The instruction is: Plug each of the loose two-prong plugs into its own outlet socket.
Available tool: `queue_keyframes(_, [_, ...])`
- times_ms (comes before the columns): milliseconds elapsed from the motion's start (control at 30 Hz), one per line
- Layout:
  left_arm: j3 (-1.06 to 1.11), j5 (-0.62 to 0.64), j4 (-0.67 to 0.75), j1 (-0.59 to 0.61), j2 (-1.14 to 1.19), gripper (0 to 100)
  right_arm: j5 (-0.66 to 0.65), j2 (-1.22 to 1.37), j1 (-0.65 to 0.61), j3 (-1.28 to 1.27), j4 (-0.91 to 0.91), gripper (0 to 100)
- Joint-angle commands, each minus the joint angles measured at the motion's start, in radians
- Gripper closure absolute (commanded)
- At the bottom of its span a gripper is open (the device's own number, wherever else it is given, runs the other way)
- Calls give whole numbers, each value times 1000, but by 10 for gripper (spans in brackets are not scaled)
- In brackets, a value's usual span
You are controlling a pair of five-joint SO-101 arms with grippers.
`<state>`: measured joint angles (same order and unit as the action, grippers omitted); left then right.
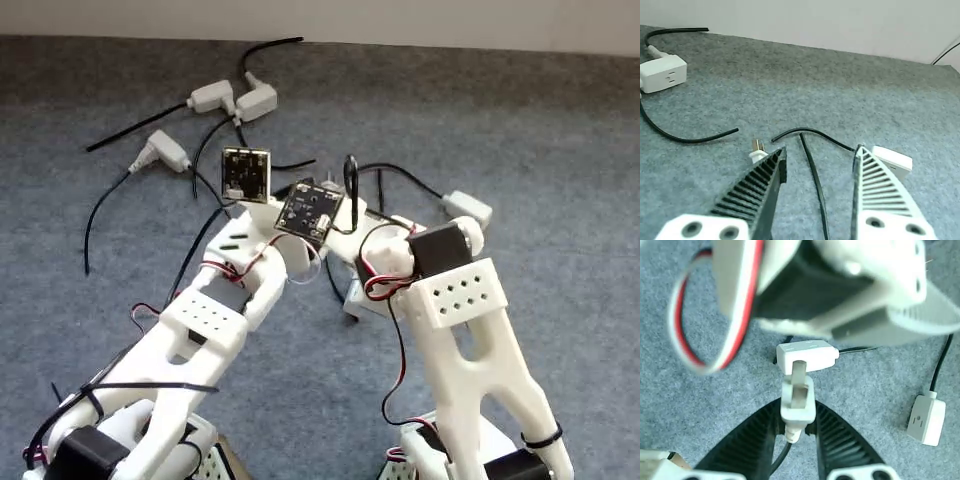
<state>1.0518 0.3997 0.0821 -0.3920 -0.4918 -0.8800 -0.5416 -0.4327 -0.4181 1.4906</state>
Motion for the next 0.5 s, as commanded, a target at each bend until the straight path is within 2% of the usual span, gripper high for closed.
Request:
queue_keyframes(0, [-42, -2, 14, -73, -31, 779, -8, -28, -2, -33, -87, 943])
queue_keyframes(167, [-39, -2, 12, -127, -30, 779, 35, -27, -2, -54, -150, 943])
queue_keyframes(467, [5, -2, 14, -154, -21, 779, 40, -28, -2, 30, -88, 943])
